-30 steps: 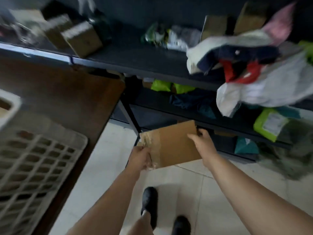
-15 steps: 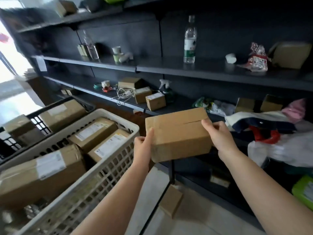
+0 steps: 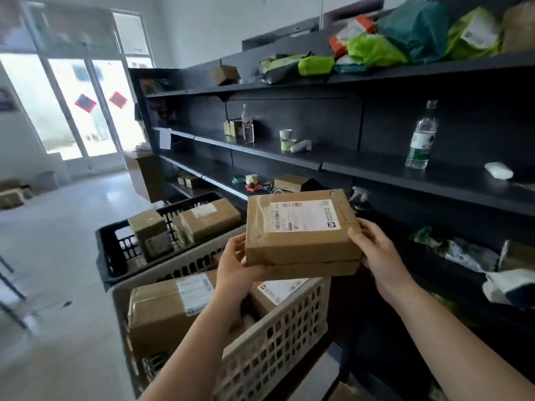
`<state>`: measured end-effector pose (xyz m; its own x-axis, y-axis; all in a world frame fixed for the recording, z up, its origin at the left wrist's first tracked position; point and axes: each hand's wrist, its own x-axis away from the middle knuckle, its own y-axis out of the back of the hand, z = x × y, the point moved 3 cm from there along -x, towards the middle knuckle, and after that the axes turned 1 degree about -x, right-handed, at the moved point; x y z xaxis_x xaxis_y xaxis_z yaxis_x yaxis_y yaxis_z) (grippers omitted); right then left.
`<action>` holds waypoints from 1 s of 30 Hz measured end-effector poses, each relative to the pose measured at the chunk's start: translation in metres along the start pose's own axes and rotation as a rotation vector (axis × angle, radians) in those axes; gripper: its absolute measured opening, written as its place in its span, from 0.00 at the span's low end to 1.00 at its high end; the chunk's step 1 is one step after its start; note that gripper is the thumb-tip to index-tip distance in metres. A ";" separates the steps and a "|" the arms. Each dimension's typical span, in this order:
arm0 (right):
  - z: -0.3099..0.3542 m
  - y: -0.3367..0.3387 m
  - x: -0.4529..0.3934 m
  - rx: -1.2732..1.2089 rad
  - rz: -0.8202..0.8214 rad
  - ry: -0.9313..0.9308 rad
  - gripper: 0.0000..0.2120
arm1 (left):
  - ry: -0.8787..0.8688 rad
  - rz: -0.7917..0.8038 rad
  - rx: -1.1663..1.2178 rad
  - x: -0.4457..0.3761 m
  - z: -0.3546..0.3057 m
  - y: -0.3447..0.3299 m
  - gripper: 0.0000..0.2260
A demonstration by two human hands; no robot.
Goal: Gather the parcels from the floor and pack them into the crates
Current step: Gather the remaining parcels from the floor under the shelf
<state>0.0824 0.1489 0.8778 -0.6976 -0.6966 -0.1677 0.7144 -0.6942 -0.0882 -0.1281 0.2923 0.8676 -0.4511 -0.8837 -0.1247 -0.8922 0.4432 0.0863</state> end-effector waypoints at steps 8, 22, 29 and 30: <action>-0.009 -0.096 -0.013 -0.041 0.093 -0.026 0.19 | -0.054 -0.123 0.007 -0.016 0.014 0.079 0.28; -0.026 -0.226 -0.015 0.171 0.297 -0.019 0.20 | -0.055 -0.294 -0.011 -0.017 0.043 0.194 0.28; -0.022 -0.352 -0.069 0.322 0.331 0.079 0.22 | -0.004 -0.375 -0.265 -0.078 0.047 0.281 0.30; -0.023 -0.367 -0.075 0.426 0.330 0.125 0.21 | 0.015 -0.386 -0.328 -0.087 0.046 0.290 0.31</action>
<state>-0.1258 0.4597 0.8998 -0.4103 -0.8807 -0.2366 0.7903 -0.4728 0.3896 -0.3486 0.5045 0.8583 -0.0868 -0.9771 -0.1944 -0.9392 0.0151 0.3431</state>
